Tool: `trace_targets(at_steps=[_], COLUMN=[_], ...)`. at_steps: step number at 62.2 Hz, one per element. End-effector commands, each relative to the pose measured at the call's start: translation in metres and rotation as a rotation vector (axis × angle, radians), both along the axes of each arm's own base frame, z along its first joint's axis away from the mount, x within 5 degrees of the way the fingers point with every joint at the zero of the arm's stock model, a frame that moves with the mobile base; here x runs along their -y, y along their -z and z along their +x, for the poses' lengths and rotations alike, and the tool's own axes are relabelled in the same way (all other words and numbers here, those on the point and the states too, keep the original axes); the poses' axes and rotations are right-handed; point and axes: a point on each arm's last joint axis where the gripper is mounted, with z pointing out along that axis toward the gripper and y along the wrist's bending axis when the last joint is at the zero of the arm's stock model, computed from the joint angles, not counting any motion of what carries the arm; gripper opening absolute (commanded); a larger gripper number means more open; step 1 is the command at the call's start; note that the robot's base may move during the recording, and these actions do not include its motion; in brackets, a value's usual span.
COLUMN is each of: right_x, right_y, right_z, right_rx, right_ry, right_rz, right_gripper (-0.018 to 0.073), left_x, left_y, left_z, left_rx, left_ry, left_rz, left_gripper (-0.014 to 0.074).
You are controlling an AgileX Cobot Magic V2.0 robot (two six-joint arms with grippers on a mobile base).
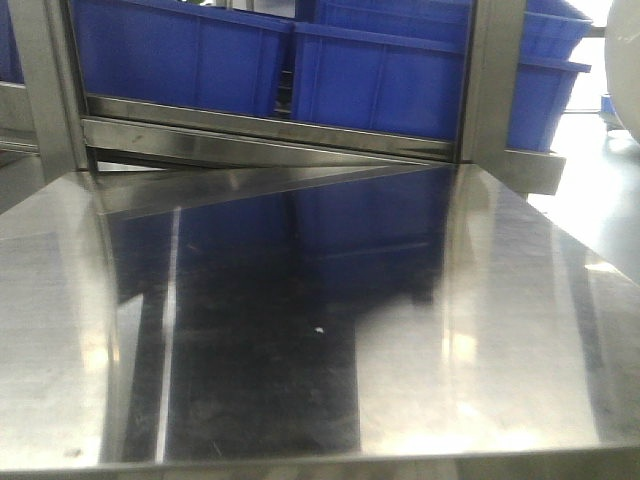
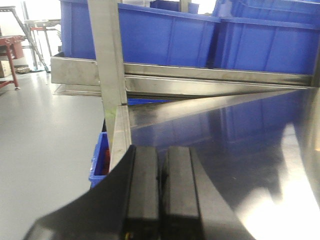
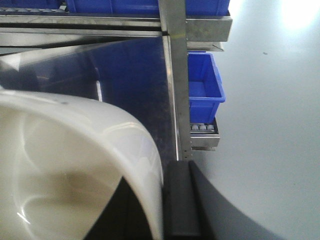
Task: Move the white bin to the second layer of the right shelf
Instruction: 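Hold the bin in the right gripper and back away from the table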
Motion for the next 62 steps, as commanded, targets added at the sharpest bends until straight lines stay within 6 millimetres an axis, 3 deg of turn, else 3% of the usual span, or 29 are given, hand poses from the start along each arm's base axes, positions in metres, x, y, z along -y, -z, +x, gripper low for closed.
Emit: trace_targets(at_steps=[1,62], right_x=[0.0,0.0], right_y=[-0.018,-0.0178], right_z=[0.0017,0.0017], right_rx=[0.121,0.118], right_ry=[0.002,0.002], right_rz=[0.015,0.015], right_gripper=[0.0057,0.0057], left_x=[0.0,0.0], left_y=[0.0041,0.0041], left_z=[0.0003,0.0003], left_rx=[0.059,0.059], left_ry=[0.003,0.003], left_rz=[-0.018,-0.018], left_gripper=[0.0085,0.0085])
